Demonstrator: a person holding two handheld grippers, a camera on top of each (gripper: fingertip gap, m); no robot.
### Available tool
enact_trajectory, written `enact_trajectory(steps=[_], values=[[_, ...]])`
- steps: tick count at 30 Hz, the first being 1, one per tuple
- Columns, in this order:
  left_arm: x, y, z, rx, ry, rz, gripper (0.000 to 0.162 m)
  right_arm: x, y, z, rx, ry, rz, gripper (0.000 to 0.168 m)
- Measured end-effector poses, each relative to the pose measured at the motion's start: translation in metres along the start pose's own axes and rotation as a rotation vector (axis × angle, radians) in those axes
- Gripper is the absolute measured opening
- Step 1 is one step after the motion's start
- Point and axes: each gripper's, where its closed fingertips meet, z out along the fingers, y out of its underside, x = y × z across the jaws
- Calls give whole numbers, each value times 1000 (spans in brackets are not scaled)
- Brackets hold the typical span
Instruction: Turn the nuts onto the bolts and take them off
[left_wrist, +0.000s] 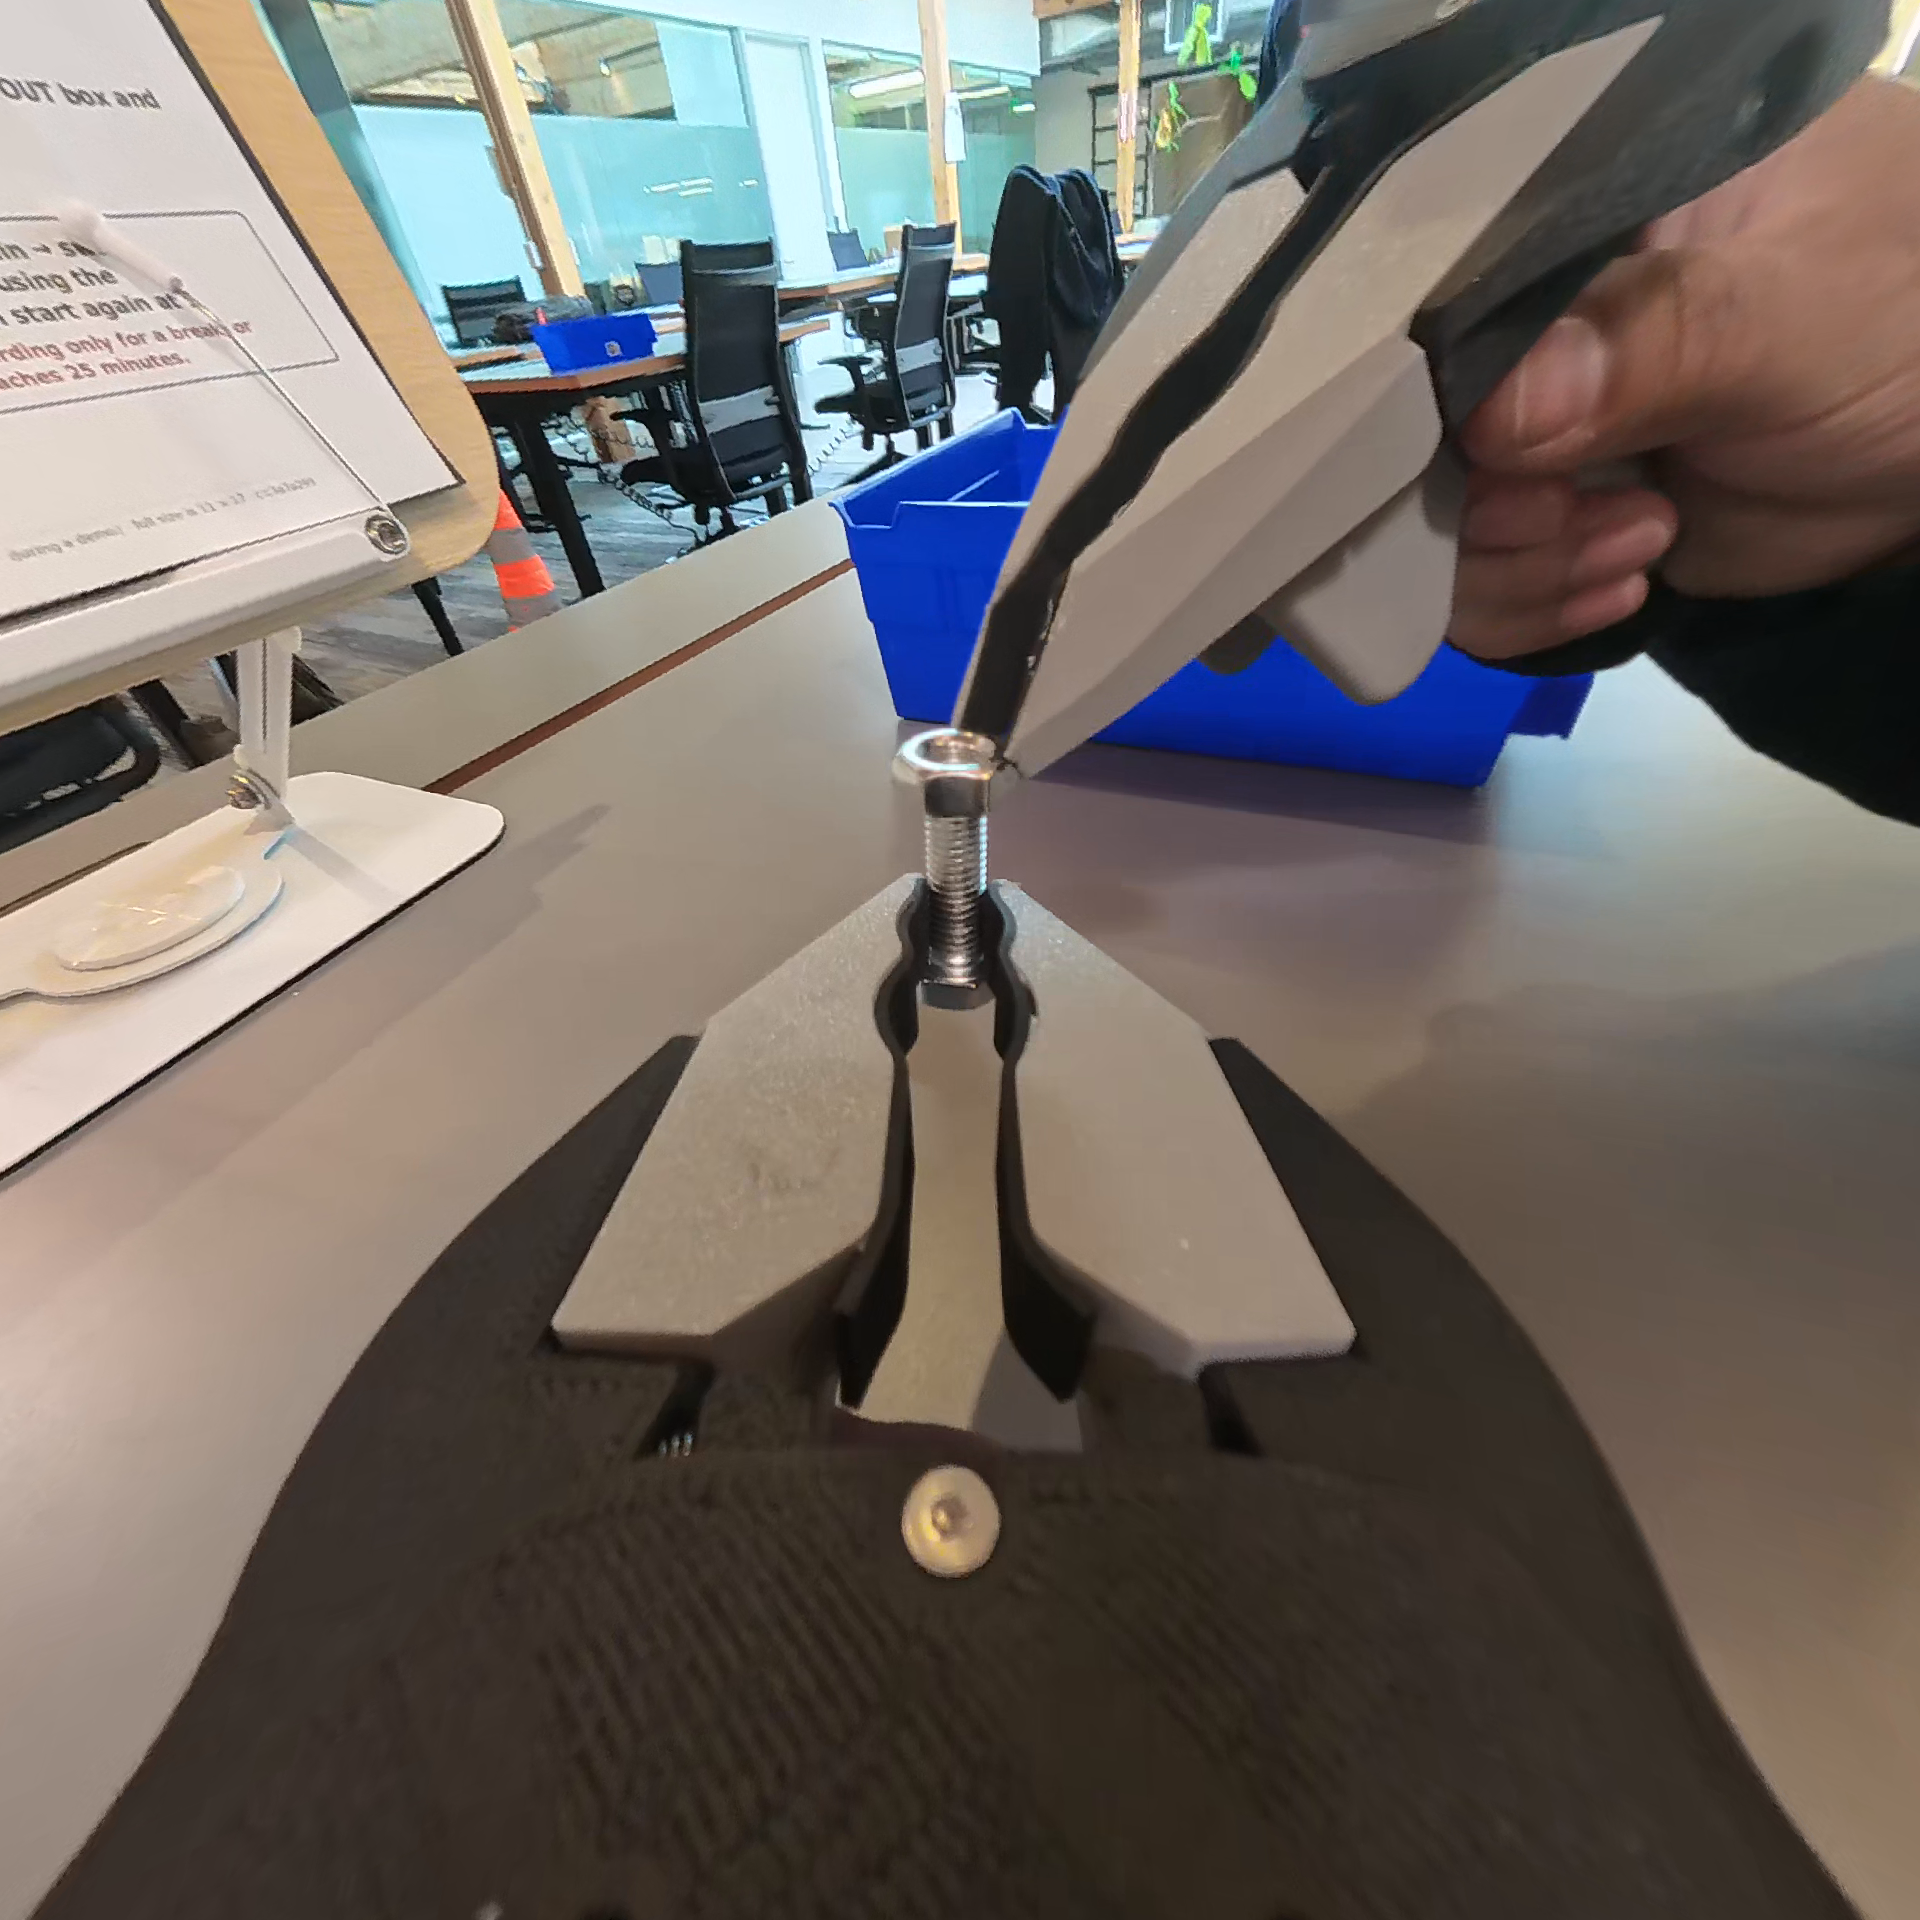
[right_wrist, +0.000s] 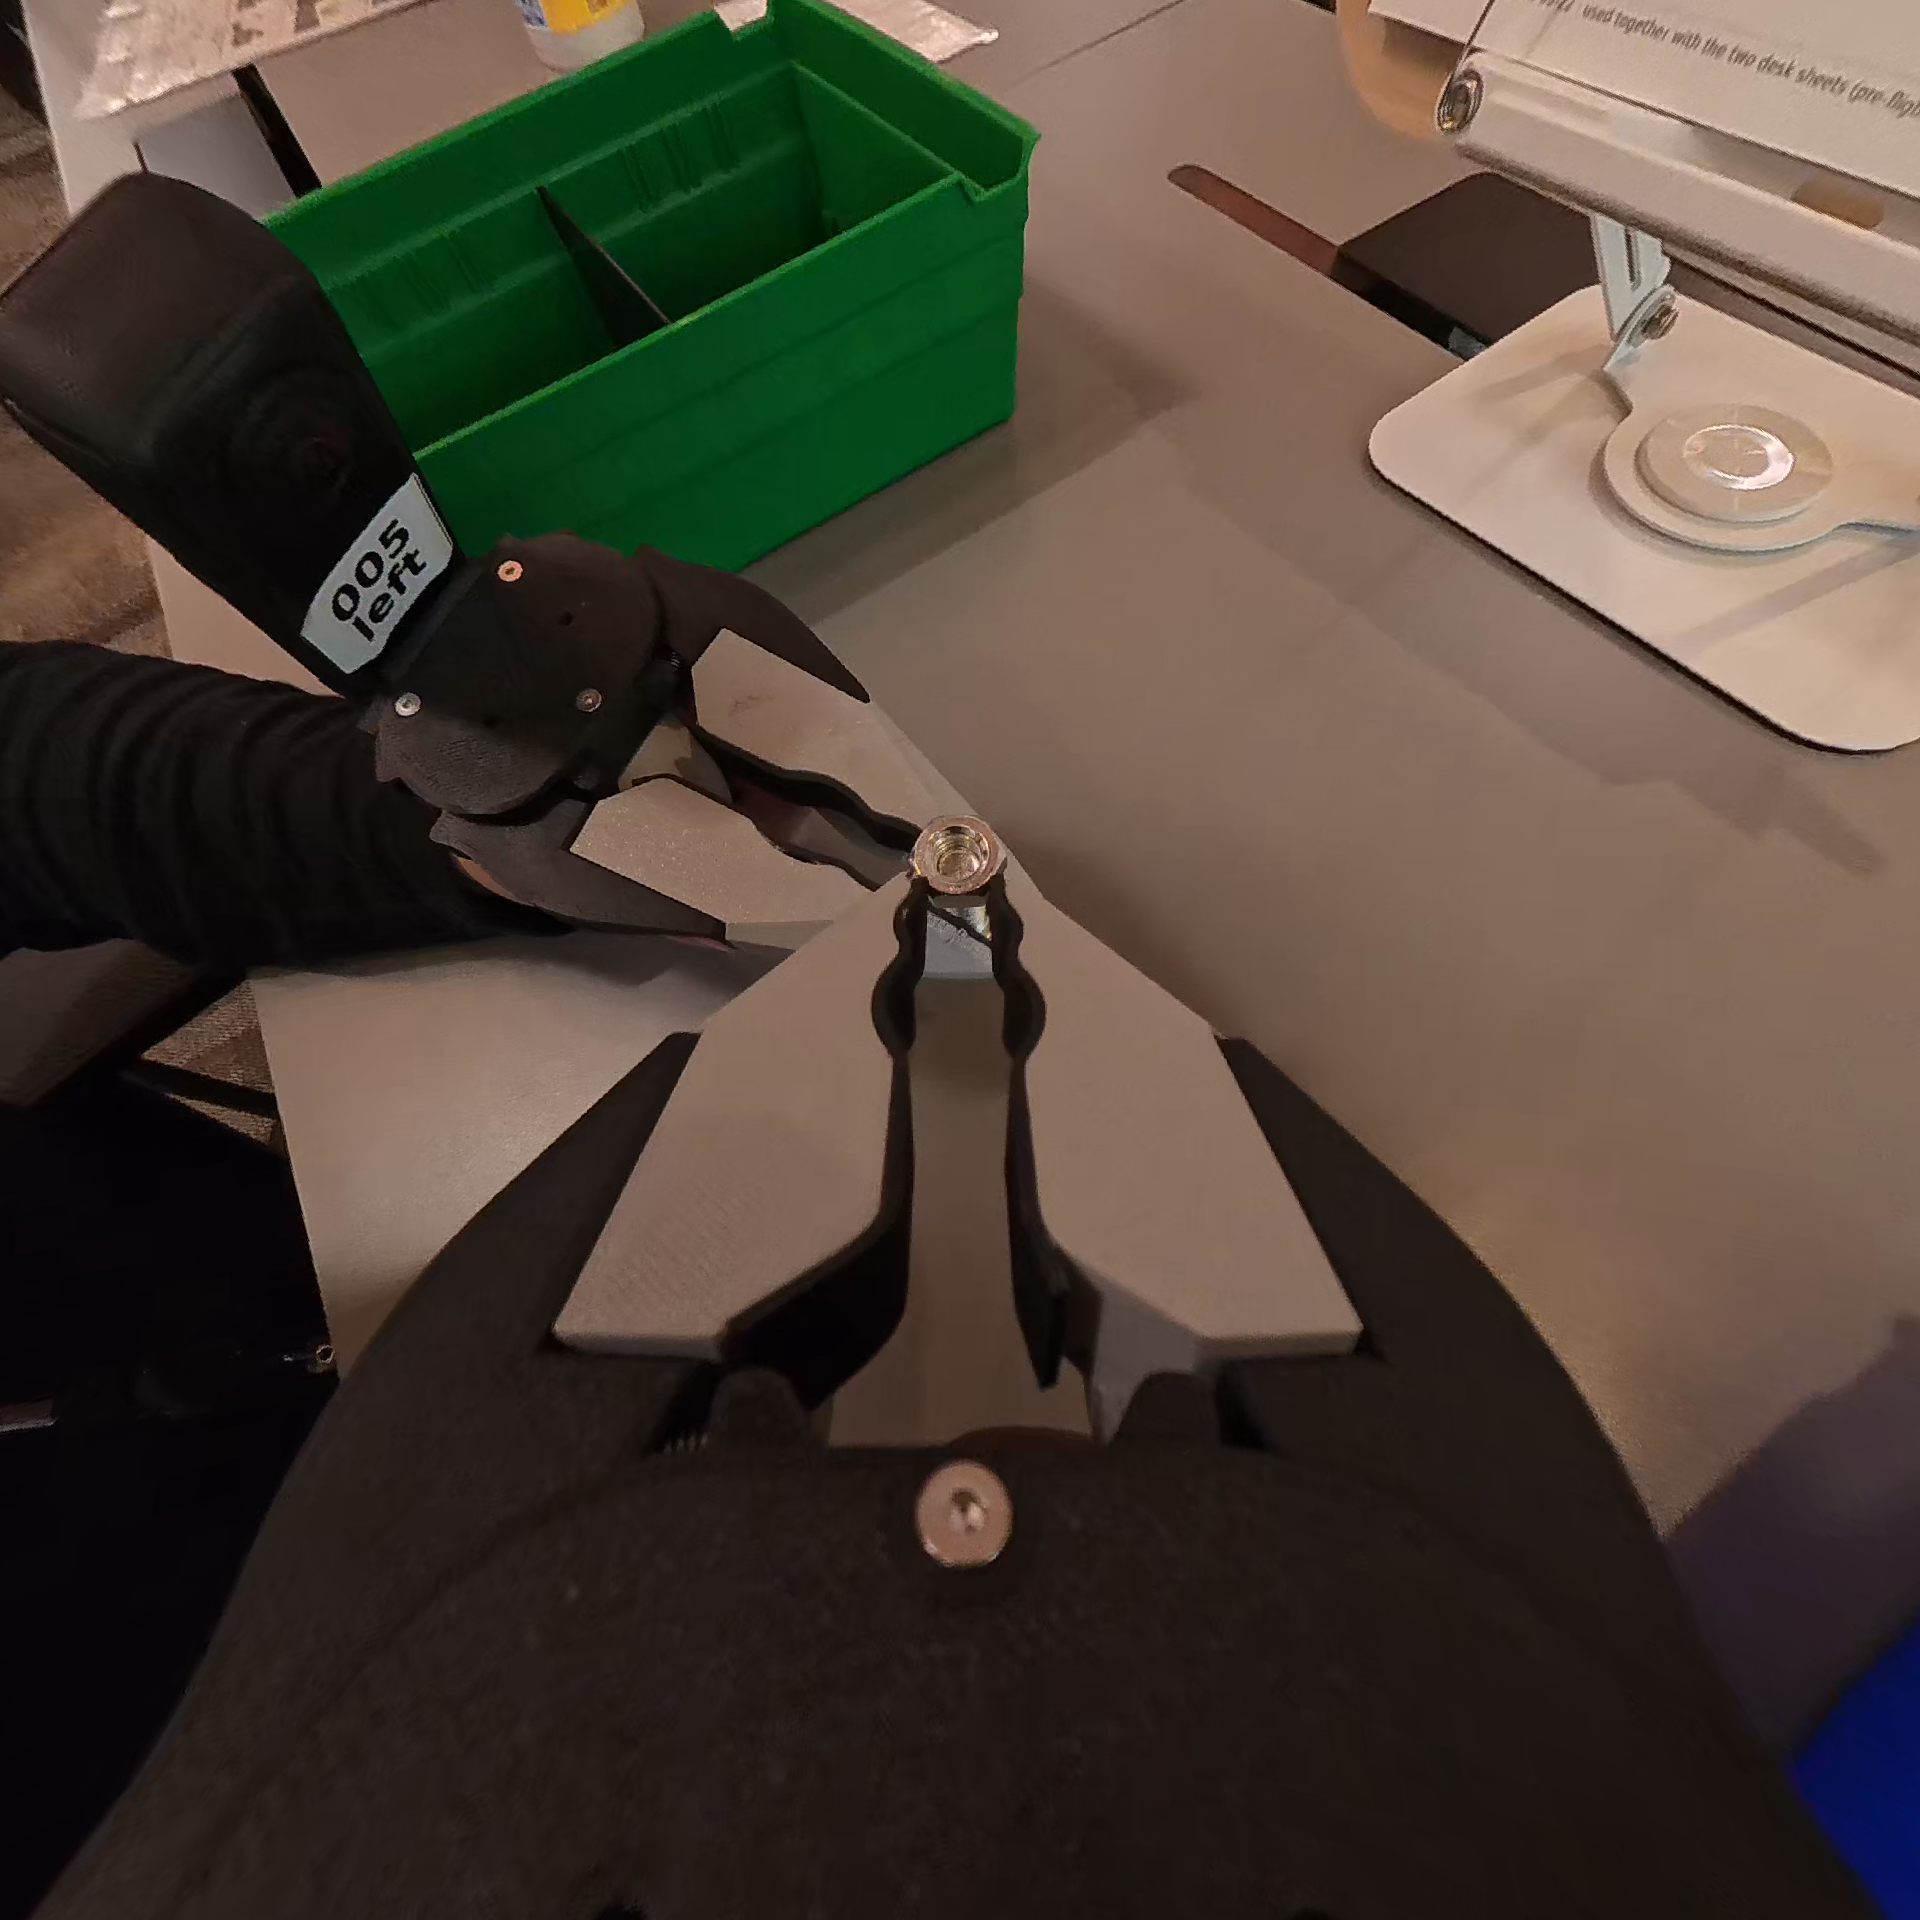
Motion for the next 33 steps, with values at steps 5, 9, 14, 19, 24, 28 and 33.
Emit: enact_trajectory(steps=[5,9,14,19,24,28,33], values=[[-3,5,1,-33,4,-15,7,3,3,-8,33,7,25,8],[-15,21,2,-136,-28,-53,6,7,19,-13,34,-1,68,0],[-21,33,2,-211,-43,-93,6,26,92,18,-154,53,161,0],[-20,35,2,-228,-58,-64,6,30,113,37,-157,147,162,0],[-22,34,2,-220,-69,-67,6,23,74,6,-21,242,-17,0],[-23,34,1,-215,-59,-89,6,-125,100,-57,-113,-462,-137,0],[-21,35,3,-222,-59,-73,6,-145,170,-20,-286,-339,-175,0]])
